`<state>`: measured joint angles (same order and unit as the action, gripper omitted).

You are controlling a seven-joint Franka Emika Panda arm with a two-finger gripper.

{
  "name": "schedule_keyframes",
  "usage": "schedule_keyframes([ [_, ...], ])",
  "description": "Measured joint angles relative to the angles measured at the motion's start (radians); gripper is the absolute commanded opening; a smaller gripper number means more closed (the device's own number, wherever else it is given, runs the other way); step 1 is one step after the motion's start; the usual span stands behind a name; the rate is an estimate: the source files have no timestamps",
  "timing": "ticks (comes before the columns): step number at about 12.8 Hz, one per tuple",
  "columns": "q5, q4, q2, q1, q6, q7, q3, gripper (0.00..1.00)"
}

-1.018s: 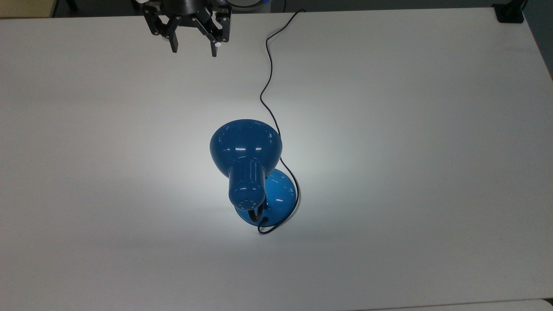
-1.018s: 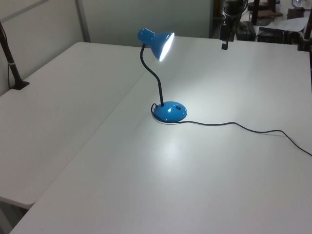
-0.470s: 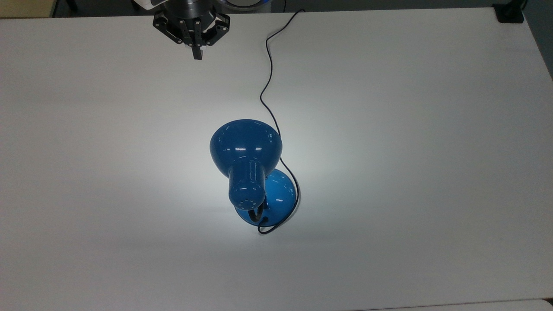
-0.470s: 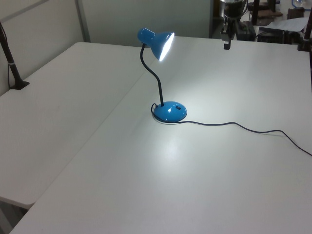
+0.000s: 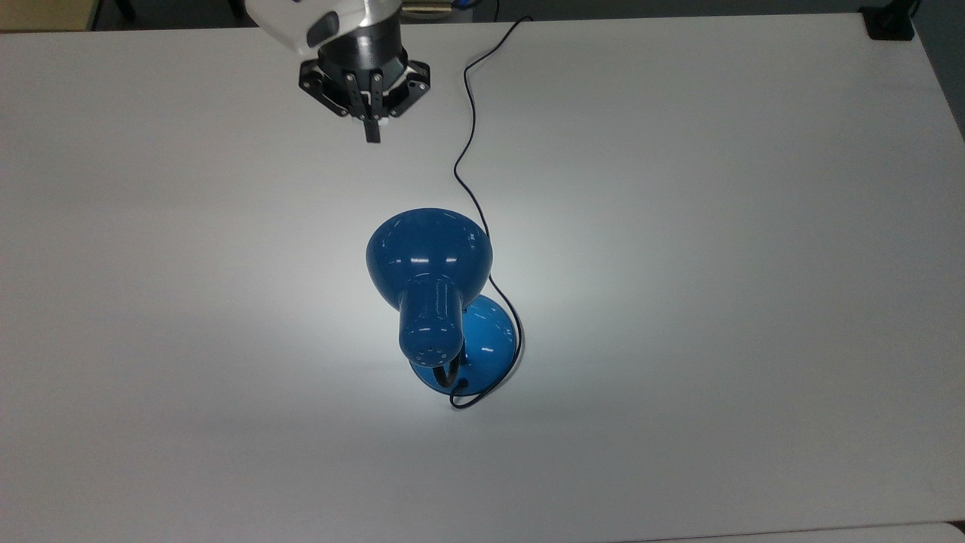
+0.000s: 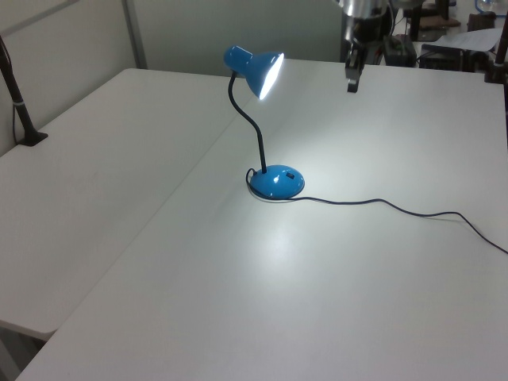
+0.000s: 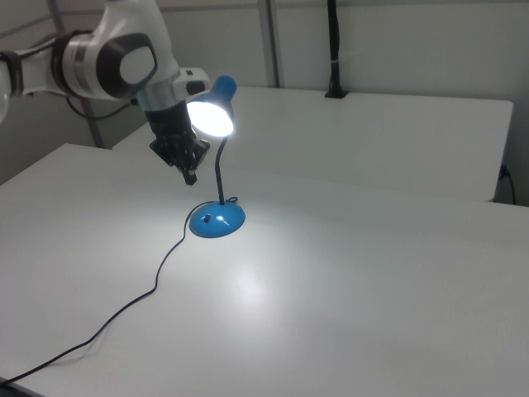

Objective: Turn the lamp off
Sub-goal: 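Move the gripper over the blue lamp base toward its switch, then lower the gripper fingertips onto the base switch and press it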

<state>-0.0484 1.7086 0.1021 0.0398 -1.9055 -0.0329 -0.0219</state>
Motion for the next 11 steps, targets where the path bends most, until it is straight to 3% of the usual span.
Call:
schedule_keyframes([
  [6,0.0,0.047,0.148,0.091,-0.232,0.023,0.003,0.0],
  [11,0.0,0.05,0.287,0.113,-0.469,0.041,0.003,0.0],
])
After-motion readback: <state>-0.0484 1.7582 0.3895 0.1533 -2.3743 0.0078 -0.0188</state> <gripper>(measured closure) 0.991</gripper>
